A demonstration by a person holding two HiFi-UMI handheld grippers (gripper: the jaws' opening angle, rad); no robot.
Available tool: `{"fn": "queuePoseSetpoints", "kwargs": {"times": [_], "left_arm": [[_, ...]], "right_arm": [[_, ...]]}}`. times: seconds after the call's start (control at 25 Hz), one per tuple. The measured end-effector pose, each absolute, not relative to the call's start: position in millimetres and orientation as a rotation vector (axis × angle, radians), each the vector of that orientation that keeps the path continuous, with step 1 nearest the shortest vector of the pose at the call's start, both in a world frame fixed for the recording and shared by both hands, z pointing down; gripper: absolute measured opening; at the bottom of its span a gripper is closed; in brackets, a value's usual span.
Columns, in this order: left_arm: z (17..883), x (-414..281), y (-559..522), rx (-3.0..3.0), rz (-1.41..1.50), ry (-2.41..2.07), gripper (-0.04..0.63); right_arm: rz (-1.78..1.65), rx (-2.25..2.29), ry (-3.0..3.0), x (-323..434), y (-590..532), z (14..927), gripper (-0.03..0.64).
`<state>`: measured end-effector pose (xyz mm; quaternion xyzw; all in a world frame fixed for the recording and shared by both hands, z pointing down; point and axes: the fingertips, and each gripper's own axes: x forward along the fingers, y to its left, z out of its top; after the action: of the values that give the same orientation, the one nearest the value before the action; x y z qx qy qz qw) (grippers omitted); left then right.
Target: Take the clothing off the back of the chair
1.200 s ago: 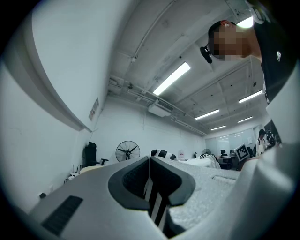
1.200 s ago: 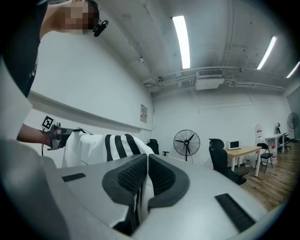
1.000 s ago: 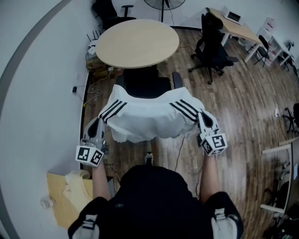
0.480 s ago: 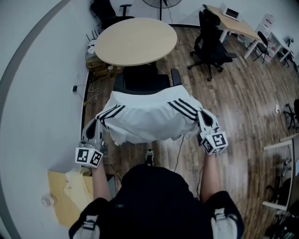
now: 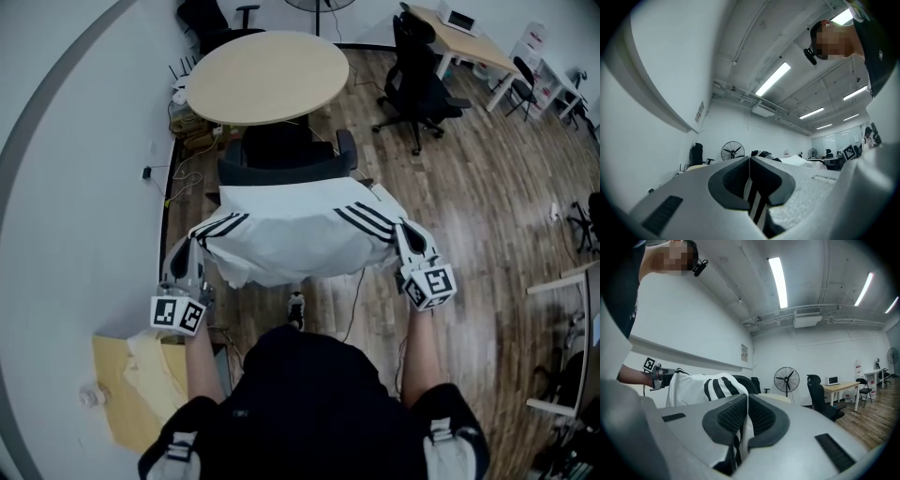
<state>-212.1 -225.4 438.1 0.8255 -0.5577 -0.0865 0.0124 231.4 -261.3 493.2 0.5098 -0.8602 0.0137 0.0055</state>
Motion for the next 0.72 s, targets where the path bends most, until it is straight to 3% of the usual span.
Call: {"fn": "queuePoseSetpoints", "kwargs": {"times": [0.72], "left_arm": [[457, -166, -158, 2.548, -0.250, -1.736, 0.006]], "right_arm": [[0.085, 1.608, -2.650, 282, -184, 520, 0.000]]}}
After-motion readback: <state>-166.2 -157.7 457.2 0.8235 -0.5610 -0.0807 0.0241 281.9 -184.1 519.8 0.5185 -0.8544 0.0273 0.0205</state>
